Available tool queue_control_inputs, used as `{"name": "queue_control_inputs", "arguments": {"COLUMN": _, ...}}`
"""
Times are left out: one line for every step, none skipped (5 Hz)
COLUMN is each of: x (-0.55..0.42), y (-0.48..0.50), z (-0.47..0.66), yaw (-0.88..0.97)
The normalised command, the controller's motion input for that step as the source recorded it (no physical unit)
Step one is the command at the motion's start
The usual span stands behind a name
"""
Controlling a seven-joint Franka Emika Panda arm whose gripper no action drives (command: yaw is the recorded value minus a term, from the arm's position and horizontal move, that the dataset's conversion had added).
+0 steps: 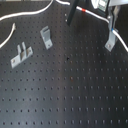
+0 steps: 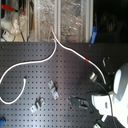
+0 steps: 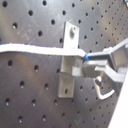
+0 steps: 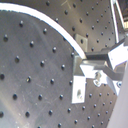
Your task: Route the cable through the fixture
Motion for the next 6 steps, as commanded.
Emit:
{"name": "queue_control_inputs", "arguments": {"x": -0.339, "y": -0.016, "z": 0.0, "yaw": 0.1}}
{"name": "queue_control_inputs", "arguments": {"x": -0.393, "y": 0.034, "z": 0.01, "yaw": 0.13}}
{"name": "queue_control_inputs", "arguments": {"x": -0.387, "y": 0.047, "z": 0.01, "yaw": 0.14}}
{"name": "queue_control_inputs", "arguments": {"x": -0.301, "y": 0.026, "z": 0.01, "yaw": 0.11}}
{"name": "queue_control_inputs", "arguments": {"x": -0.134, "y": 0.088, "z": 0.01, "yaw": 0.0}}
{"name": "queue_control_inputs", "arguments": {"x": -0.061, "y": 0.382, "z": 0.0, "yaw": 0.0}}
